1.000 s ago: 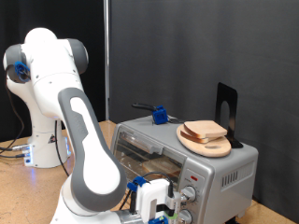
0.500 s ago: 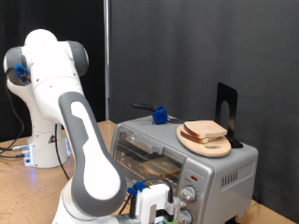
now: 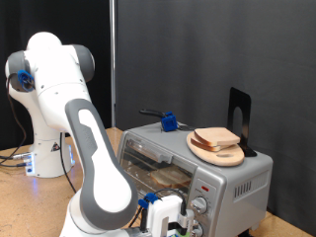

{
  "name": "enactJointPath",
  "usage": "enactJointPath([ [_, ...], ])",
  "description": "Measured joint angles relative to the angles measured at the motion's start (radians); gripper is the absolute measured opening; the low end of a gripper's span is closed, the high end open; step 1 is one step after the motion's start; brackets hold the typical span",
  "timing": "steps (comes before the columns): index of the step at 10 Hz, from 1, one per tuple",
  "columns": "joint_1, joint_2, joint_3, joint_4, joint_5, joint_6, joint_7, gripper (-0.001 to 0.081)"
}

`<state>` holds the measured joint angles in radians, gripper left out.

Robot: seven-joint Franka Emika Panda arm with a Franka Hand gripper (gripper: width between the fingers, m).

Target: Make a piece of toast with the oven

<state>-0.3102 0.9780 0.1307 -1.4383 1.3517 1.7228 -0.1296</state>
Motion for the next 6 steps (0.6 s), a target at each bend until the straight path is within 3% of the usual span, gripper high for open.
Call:
enactJointPath([
  [2, 0.0, 0.0, 0.0, 0.0, 0.0, -0.002, 0.0, 0.0297],
  [3, 0.0, 0.0, 0.0, 0.0, 0.0, -0.004, 0.0, 0.0297],
  [4, -0.001, -0.001, 0.0, 0.002, 0.0, -0.006, 0.0, 0.0113],
  [5, -0.001, -0.001, 0.0, 0.002, 0.0, -0.006, 0.0, 0.0036],
  [6, 0.0, -0.001, 0.0, 0.003, 0.0, -0.006, 0.0, 0.0036],
])
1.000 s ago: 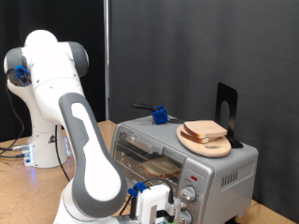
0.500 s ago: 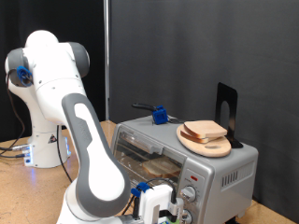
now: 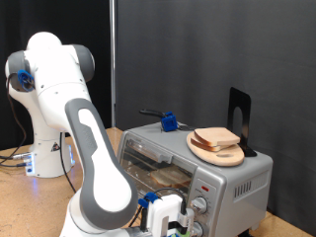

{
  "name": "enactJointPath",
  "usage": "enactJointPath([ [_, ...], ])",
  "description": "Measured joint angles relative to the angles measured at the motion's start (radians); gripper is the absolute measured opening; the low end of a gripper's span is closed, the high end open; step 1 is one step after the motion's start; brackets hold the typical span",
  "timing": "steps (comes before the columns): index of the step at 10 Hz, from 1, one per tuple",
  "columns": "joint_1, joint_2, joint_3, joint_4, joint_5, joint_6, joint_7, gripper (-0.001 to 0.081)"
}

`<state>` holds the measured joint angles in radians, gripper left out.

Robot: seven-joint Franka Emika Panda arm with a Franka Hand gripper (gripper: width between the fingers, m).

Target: Make a piece of toast with the oven

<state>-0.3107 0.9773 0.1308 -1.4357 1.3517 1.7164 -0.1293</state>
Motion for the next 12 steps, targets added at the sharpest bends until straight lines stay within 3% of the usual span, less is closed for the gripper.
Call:
enactJointPath([
  [5, 0.0, 0.0, 0.0, 0.0, -0.001, -0.004, 0.009, 0.0001],
  [6, -0.001, 0.0, 0.0, 0.0, -0.001, -0.009, 0.011, 0.01],
  [7, -0.003, 0.0, 0.0, 0.0, -0.001, -0.02, 0.012, 0.01],
  [8, -0.005, 0.0, 0.0, 0.0, -0.001, -0.028, 0.012, 0.0234],
  [9, -0.007, -0.001, 0.0, 0.0, -0.001, -0.034, 0.013, 0.0234],
  [10, -0.007, -0.002, 0.0, 0.0, -0.001, -0.036, 0.015, 0.0435],
  [11, -0.007, -0.002, 0.0, 0.0, -0.003, -0.036, 0.022, 0.0573],
  [12, -0.005, -0.002, 0.0, 0.001, -0.012, -0.036, 0.038, 0.0573],
])
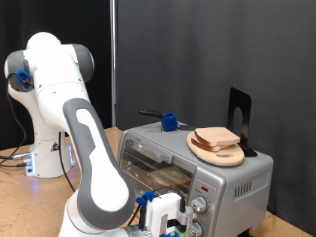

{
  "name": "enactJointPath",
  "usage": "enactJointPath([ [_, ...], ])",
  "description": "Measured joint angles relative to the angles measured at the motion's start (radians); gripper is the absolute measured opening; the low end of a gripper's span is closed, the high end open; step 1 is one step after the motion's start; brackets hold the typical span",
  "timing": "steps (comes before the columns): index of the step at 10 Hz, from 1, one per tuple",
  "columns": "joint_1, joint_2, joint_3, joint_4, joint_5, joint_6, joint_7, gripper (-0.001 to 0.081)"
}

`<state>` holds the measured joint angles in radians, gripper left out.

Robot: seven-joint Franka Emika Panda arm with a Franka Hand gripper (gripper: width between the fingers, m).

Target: Make a piece of toast with the oven

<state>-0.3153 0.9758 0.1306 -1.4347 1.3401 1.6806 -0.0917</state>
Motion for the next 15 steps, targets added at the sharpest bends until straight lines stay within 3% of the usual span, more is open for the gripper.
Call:
enactJointPath([
  [1, 0.003, 0.0, 0.0, 0.002, -0.013, 0.0, 0.017, 0.0747],
  [2, 0.007, 0.0, 0.0, 0.003, -0.024, 0.0, 0.03, 0.079],
  [9, 0.014, 0.001, 0.0, 0.003, -0.043, 0.0, 0.04, 0.08],
  [12, 0.014, 0.002, 0.001, 0.003, -0.043, 0.001, 0.039, 0.04],
  [13, 0.015, 0.002, 0.001, 0.003, -0.043, 0.003, 0.039, 0.04],
  [14, 0.015, 0.002, 0.001, 0.003, -0.042, 0.005, 0.039, 0.0202],
  [15, 0.015, 0.001, 0.003, 0.003, -0.039, 0.005, 0.039, 0.0202],
])
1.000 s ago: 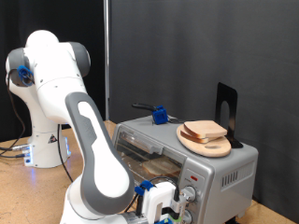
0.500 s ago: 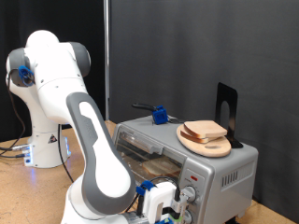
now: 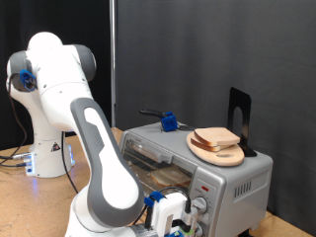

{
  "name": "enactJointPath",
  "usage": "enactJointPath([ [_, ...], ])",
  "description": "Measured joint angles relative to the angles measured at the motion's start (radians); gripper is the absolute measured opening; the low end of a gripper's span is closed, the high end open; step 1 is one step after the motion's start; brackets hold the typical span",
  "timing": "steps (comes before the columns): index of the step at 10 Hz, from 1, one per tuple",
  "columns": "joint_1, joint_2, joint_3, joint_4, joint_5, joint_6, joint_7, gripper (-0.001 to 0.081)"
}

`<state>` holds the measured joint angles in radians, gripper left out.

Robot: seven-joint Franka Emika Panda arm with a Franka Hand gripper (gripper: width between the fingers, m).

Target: Make a piece of toast with the oven

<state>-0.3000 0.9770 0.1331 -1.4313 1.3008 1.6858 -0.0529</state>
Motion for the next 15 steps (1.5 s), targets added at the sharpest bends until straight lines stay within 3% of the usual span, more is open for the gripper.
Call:
enactJointPath([
  [1, 0.0, 0.0, 0.0, 0.0, 0.0, 0.0, -0.001, 0.0084],
  [4, 0.0, 0.0, 0.001, 0.0, 0.001, 0.001, -0.017, 0.0087],
  [11, -0.005, -0.017, 0.001, -0.061, 0.106, 0.014, -0.341, 0.0089],
  [15, -0.007, -0.022, 0.001, -0.085, 0.149, 0.014, -0.462, 0.0089],
])
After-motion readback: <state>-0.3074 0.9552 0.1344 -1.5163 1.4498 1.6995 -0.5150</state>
